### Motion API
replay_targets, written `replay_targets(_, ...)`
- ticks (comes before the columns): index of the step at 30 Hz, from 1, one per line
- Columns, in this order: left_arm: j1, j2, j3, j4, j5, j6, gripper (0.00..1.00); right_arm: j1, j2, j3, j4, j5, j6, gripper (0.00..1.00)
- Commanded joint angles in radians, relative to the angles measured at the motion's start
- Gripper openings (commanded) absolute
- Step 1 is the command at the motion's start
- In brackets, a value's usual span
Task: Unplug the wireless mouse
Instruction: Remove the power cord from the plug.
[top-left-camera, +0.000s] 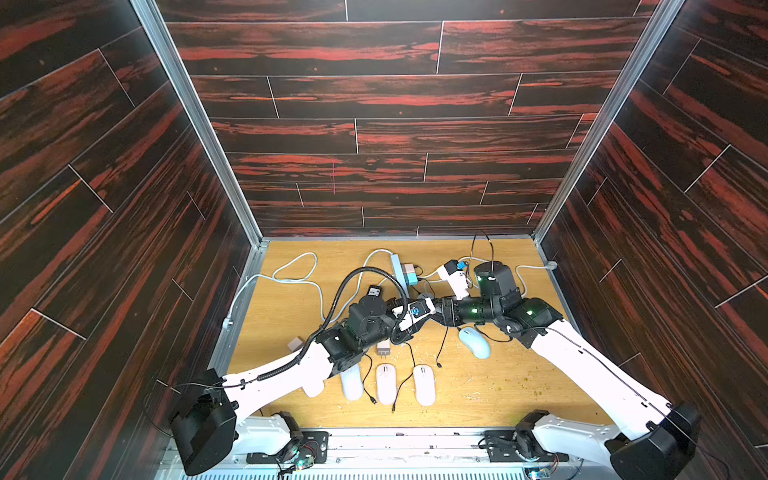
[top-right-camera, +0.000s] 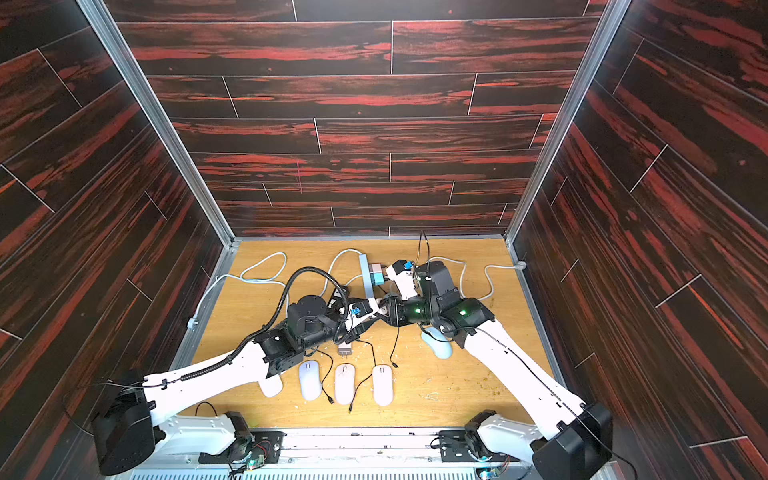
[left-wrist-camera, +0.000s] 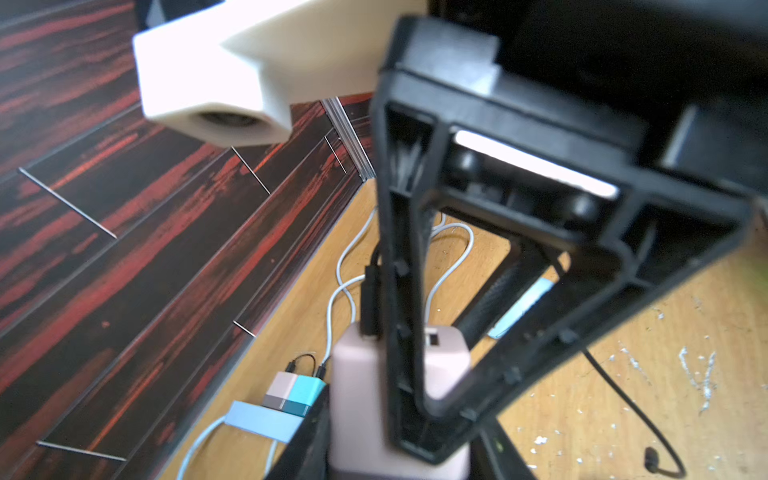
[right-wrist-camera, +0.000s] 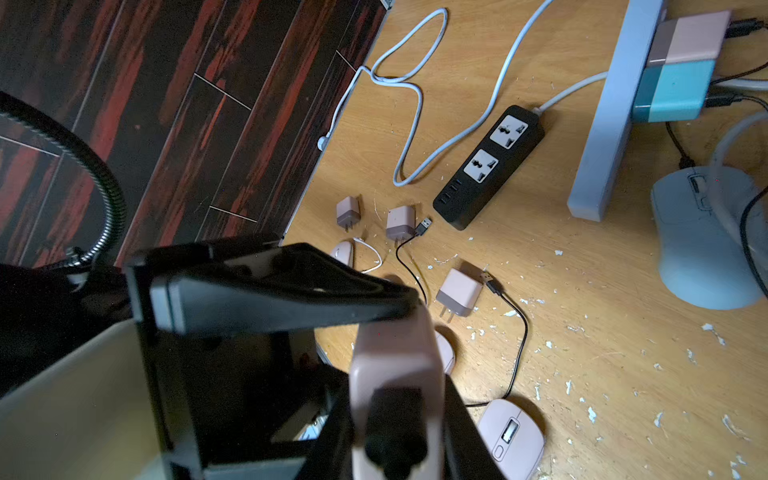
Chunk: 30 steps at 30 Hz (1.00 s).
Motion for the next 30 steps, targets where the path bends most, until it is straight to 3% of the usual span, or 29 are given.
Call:
replay_targets(1, -0.003, -0.015, 0.022, 0.024, -0.006, 0.003, 0.20, 0.007, -0.002, 0.013, -0.001, -0.010, 0.001, 0.00)
replay_targets(4, -0.002, -0.020, 0.023, 0.021, -0.008, 0.006, 0.00, 0.007, -0.023, 0.016, -0.004, 0.015, -0.006, 0.22)
replay_targets(7, -0.003, -0.032, 0.017, 0.006, -0.002, 0.025, 0.00, 0.008, -0.058, 0.020, -0.011, 0.073, -0.015, 0.51)
replay_targets(9, -0.002, -0.037, 0.011, 0.002, 0.002, 0.034, 0.00, 0.007, -0.077, 0.026, -0.027, 0.115, -0.024, 0.59)
replay_targets(14, -0.003, -0.046, 0.001, 0.002, 0.018, 0.042, 0.00, 0.007, -0.102, 0.029, -0.052, 0.141, -0.049, 0.60)
replay_targets(20, -0.003, -0.052, 0.003, -0.034, 0.047, 0.076, 0.00, 0.008, -0.104, 0.044, -0.060, 0.159, -0.033, 0.54)
replay_targets(30, -0.002, -0.065, 0.004, -0.075, 0.071, 0.095, 0.00, 0.004, -0.095, 0.053, -0.041, 0.091, -0.014, 0.46)
